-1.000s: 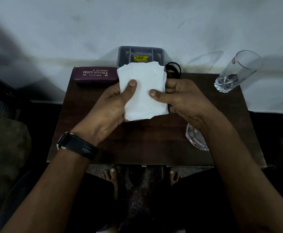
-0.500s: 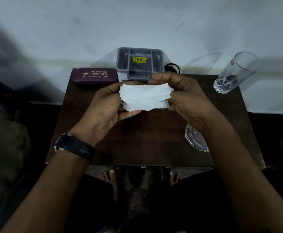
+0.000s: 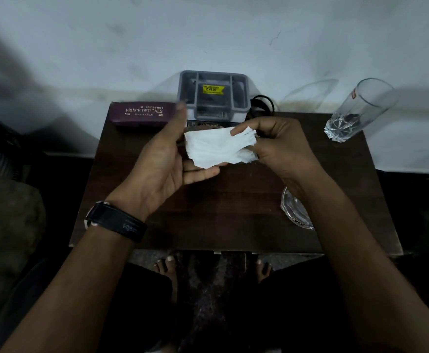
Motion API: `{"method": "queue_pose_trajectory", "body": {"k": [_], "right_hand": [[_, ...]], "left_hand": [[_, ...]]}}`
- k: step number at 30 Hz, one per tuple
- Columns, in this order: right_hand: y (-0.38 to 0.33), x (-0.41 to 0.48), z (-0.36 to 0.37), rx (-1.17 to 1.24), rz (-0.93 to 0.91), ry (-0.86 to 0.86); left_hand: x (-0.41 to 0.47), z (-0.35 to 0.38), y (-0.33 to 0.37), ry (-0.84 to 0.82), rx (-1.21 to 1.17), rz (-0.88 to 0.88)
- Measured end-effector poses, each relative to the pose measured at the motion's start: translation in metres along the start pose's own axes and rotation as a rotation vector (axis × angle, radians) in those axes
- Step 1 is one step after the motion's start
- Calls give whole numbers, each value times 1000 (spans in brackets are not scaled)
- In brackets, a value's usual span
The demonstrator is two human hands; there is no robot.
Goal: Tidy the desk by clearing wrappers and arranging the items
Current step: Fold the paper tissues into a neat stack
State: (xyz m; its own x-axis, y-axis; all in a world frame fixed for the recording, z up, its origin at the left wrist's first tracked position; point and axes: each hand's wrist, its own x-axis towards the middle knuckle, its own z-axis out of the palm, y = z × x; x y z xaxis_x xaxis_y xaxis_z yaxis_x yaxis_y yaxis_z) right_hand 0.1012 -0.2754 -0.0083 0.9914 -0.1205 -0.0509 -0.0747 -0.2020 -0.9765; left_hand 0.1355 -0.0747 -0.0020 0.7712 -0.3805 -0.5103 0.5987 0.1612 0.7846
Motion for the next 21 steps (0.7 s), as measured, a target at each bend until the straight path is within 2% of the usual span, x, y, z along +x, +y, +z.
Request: {"method": "queue_pose_trajectory", "body": {"k": [3, 6, 8, 11, 13, 18, 21], "right_hand": [[-4, 0, 4, 34, 79, 18], [-9, 4, 6, 454, 316, 26], [-11, 4, 9, 590, 405, 15], [-7, 0, 16, 418, 327, -24], [-2, 0, 14, 308, 285, 22], [-1, 2, 4, 305, 257, 184], [-1, 1, 11, 300, 256, 196]], "left_hand": [[-1, 0, -7, 29, 113, 92], [0, -3, -10, 101, 131, 178], [1, -3, -10, 126, 163, 222], [1, 0, -12, 90, 196, 252], [2, 1, -12, 86, 206, 260], [5, -5, -10, 154, 164, 261], [6, -7, -10, 199, 142, 283]]}}
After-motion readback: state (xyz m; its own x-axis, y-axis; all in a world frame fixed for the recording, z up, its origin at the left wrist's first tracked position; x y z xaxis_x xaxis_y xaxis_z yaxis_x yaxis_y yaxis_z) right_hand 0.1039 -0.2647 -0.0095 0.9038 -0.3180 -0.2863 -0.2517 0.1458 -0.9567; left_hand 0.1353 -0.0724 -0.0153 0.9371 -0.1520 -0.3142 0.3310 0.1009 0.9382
